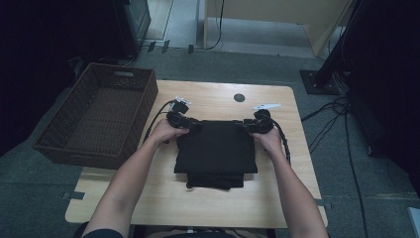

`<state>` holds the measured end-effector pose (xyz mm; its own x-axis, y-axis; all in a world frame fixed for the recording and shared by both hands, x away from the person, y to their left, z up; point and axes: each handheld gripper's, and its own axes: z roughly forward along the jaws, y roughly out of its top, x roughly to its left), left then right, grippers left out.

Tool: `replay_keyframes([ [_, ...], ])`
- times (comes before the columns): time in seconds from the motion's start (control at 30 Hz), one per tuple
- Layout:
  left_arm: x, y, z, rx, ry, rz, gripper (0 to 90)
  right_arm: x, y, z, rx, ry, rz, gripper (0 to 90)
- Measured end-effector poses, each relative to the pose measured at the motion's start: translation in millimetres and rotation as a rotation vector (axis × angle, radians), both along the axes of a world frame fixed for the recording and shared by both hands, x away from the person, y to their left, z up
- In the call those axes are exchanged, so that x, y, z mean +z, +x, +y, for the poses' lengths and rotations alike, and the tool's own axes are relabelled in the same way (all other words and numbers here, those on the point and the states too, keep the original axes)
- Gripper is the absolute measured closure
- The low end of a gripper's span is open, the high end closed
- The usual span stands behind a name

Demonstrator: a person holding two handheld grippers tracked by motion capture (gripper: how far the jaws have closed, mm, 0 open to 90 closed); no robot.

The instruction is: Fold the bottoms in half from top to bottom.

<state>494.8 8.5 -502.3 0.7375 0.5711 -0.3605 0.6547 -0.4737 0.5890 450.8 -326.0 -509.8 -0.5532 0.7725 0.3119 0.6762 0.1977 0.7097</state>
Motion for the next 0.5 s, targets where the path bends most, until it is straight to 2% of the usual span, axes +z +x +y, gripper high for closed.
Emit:
replay_keyframes([
  [0.1,-0.4,0.1,1.2,-0.005,0.011,-0.01,50.8,-2.9,0.1,3.2,0.018,-0.029,0.013,44.2],
  [0.17,-1.0,0.5,2.9,-0.01,0.011,-0.01,62.3,-4.7,0.5,3.5,0.026,-0.033,0.015,46.6],
  [0.2,-1.8,1.1,4.7,-0.02,0.009,-0.003,68.5,-6.4,0.2,3.2,0.03,-0.022,0.004,55.6],
  [0.3,-3.4,-0.3,6.2,-0.06,0.017,-0.003,81.4,-7.5,0.2,4.8,0.053,-0.007,0.02,69.7],
  [0.37,-1.3,0.2,5.0,-0.063,0.031,0.003,84.3,-6.5,0.2,7.2,0.064,-0.009,0.026,75.0],
  [0.43,2.2,1.6,4.6,-0.054,0.027,0.003,85.3,-3.8,2.6,5.2,0.065,0.013,0.052,78.2],
  [0.5,10.4,2.7,5.0,-0.048,0.013,-0.033,85.5,0.3,5.6,3.4,0.064,0.037,0.056,79.9],
])
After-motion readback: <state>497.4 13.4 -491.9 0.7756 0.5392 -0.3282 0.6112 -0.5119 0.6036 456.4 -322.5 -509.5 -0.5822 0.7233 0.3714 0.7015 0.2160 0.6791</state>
